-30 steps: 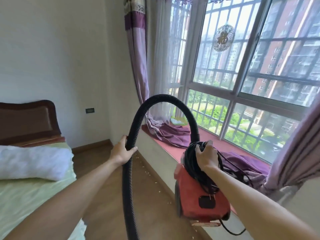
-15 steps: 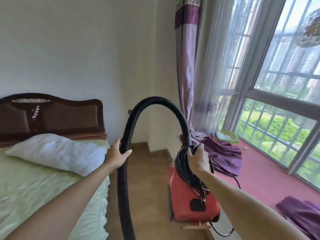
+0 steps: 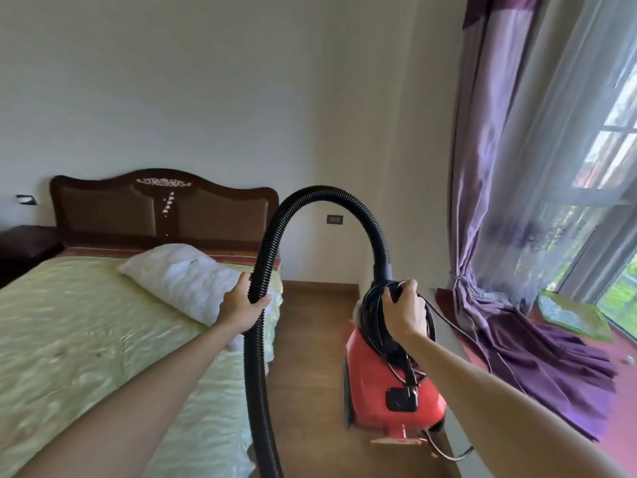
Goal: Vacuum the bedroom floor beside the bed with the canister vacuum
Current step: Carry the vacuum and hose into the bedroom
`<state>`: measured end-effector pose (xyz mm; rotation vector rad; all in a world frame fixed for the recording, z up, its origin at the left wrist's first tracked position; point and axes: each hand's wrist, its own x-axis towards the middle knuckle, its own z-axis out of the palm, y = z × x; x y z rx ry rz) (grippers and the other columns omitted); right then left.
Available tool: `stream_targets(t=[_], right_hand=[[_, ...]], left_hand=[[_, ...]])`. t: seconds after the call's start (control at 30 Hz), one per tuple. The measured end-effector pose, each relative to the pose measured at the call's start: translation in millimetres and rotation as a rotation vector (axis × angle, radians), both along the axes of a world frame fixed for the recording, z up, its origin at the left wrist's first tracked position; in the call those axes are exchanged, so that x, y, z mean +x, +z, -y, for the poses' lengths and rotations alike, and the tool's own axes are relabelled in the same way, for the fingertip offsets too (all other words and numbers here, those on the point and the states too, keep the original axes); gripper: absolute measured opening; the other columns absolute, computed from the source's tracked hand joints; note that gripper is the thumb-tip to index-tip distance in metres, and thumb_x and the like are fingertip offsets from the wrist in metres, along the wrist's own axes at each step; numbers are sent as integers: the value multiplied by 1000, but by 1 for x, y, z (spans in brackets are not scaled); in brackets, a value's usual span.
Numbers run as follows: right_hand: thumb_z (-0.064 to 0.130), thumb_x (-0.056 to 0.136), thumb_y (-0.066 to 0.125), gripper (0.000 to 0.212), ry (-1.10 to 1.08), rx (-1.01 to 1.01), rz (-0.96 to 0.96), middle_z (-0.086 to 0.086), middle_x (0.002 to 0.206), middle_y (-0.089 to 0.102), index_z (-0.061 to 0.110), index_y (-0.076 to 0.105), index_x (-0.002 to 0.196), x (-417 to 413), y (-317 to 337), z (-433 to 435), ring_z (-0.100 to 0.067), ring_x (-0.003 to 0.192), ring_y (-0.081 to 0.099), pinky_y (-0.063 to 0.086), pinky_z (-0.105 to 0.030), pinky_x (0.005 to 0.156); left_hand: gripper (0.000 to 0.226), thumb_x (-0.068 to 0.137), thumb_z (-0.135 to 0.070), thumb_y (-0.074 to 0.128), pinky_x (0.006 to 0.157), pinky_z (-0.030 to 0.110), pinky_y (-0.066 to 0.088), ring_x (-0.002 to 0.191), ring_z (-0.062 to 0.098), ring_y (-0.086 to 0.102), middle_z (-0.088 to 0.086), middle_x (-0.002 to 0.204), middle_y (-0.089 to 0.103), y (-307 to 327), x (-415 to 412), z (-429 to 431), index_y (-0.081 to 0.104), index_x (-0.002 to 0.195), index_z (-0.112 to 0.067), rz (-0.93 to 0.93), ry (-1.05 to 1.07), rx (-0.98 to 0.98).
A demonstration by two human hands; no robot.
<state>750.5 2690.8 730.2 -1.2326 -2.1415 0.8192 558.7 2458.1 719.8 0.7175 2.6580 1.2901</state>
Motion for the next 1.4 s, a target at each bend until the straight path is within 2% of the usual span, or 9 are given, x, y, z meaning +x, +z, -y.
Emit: stream_targets(t=[0.13,0.27,0.47,0.67,0.83,0.97,1.13,1.3,1.4], right_hand=[[35,99,50,28,-1,-33,5,-9,88,52,10,38,102,-47,-6,-15,-32,76,52,45,-38,64],[35,98,48,26,-6,-34,7,-11,88,56,11,39,101,-99,-14,-34,-34,78,57,51,-42,66],[35,98,47,24,-12,-18,15,-13,89,63,13,38,99,-176,-18,-64,-34,77,64,56,-44,66],[34,100,47,24,-50,-22,1,-10,87,58,11,40,102,-226,-16,-98,-31,73,59,50,-38,61],[34,99,47,23,-85,-48,7,-9,87,59,13,39,100,-256,-22,-125,-34,76,63,57,-47,65],[33,99,47,23,-100,-44,14,-7,85,55,11,40,101,-273,-31,-151,-32,73,59,51,-38,60],[34,98,48,23,-122,-62,4,-7,85,55,12,40,101,-295,-43,-193,-34,76,61,54,-42,63],[32,99,48,22,-161,-71,-22,-8,84,56,12,39,101,-312,-46,-247,-28,69,58,48,-35,54],[33,99,48,23,-199,-75,-30,-9,85,58,12,38,99,-317,-44,-281,-32,73,62,52,-40,58]], left_hand=[[33,90,-30,67,67,31,46,80,20,62,-6,90,62,-5,-42,-16,46,115,-22,-8,4,-5],[31,90,-30,67,71,34,49,80,22,64,-9,86,61,-10,-95,-39,44,111,-24,-13,-15,6],[29,89,-29,68,60,30,44,74,21,64,-5,84,62,-17,-183,-74,44,105,-22,-11,-33,-4],[30,91,-25,67,61,30,44,76,20,62,-8,87,62,-21,-236,-113,43,110,-27,-6,-82,8],[30,90,-25,68,61,30,44,78,18,63,-7,90,63,-24,-268,-144,45,109,-25,-27,-107,3],[29,91,-25,67,57,27,43,75,15,61,-7,90,61,-26,-290,-171,45,109,-22,-42,-112,-7],[32,91,-28,67,64,32,48,77,21,63,-4,91,62,-28,-316,-216,43,111,-24,-61,-123,-44],[30,90,-29,68,69,40,55,79,22,64,-3,91,63,-25,-339,-277,45,108,-22,-89,-178,-79],[31,90,-30,68,68,41,57,75,21,65,-3,87,65,-21,-348,-316,45,111,-26,-78,-195,-84]])
